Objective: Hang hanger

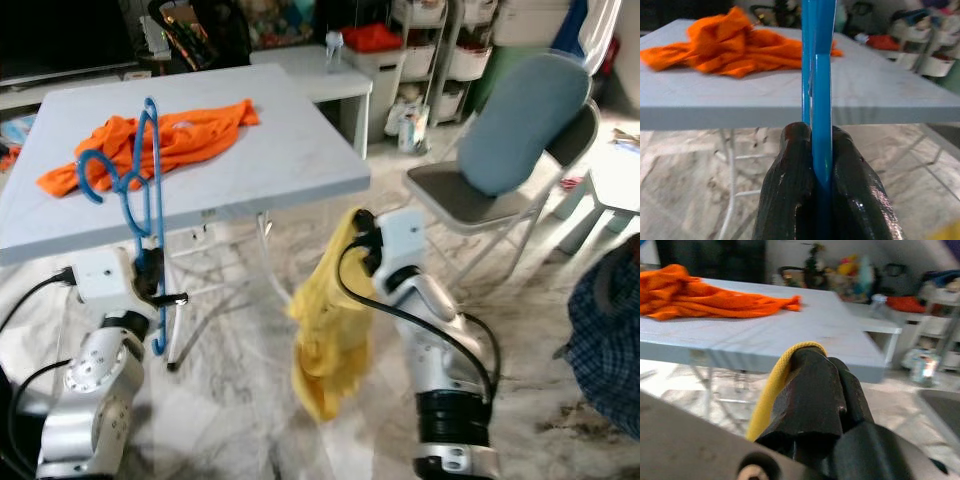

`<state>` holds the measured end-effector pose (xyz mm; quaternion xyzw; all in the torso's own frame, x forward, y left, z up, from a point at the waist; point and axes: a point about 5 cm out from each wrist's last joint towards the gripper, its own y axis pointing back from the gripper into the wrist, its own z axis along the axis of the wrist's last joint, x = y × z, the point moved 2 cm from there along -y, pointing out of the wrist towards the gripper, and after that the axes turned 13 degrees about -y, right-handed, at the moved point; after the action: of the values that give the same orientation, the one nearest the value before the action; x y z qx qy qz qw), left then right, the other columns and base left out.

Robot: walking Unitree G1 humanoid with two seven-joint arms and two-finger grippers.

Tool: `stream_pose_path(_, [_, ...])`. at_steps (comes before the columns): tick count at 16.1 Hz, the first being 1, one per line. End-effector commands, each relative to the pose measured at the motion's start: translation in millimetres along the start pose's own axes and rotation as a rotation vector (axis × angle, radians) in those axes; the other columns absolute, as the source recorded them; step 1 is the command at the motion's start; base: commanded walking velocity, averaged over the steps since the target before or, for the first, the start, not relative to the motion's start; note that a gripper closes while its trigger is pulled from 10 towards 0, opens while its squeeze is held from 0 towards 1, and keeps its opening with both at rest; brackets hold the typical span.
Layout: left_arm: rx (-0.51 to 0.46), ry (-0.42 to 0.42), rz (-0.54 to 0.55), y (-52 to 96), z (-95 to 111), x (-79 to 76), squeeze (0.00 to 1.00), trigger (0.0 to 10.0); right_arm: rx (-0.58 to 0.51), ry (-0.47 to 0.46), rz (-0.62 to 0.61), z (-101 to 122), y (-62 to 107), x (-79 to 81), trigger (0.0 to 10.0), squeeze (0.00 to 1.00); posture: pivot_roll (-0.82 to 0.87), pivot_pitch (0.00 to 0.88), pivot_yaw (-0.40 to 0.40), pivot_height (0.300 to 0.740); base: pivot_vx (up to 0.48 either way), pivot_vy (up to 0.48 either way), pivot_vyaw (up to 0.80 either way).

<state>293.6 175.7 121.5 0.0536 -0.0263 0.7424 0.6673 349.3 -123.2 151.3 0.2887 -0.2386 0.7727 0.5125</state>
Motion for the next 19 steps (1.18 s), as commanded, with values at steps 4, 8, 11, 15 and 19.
stream_pose_path(4, [0.028,0.000,0.054,-2.9,0.1,4.6,0.00,10.0,-0.028,-0.005,0.052,9.1,-5.5,15.0,10.0,0.00,-0.04,0.000,-0.007,0.740,0.000,0.471,0.00])
stream_pose_path(8, [0.053,-0.002,0.061,-2.7,-1.9,2.9,0.00,10.0,-0.027,-0.006,0.059,10.5,-6.9,16.6,10.0,0.00,-0.04,0.000,-0.010,0.740,0.000,0.480,0.00])
stream_pose_path(11, [0.038,-0.017,0.065,-3.3,-0.1,2.1,0.00,10.0,-0.030,-0.006,0.059,11.1,-7.3,17.1,10.0,0.00,-0.05,0.000,-0.005,0.740,0.000,0.281,0.00])
stream_pose_path(15, [-0.012,0.005,0.016,-3.6,8.0,-5.0,0.00,10.0,-0.035,-0.004,0.056,12.6,-7.2,16.5,10.0,0.00,-0.05,0.000,-0.001,0.740,0.000,0.000,0.00])
stream_pose_path(19, [0.001,-0.043,0.079,-5.1,6.7,0.2,0.00,10.0,-0.039,0.002,0.059,13.2,-7.8,17.5,10.0,0.00,-0.05,0.000,0.001,0.740,0.000,0.000,0.00])
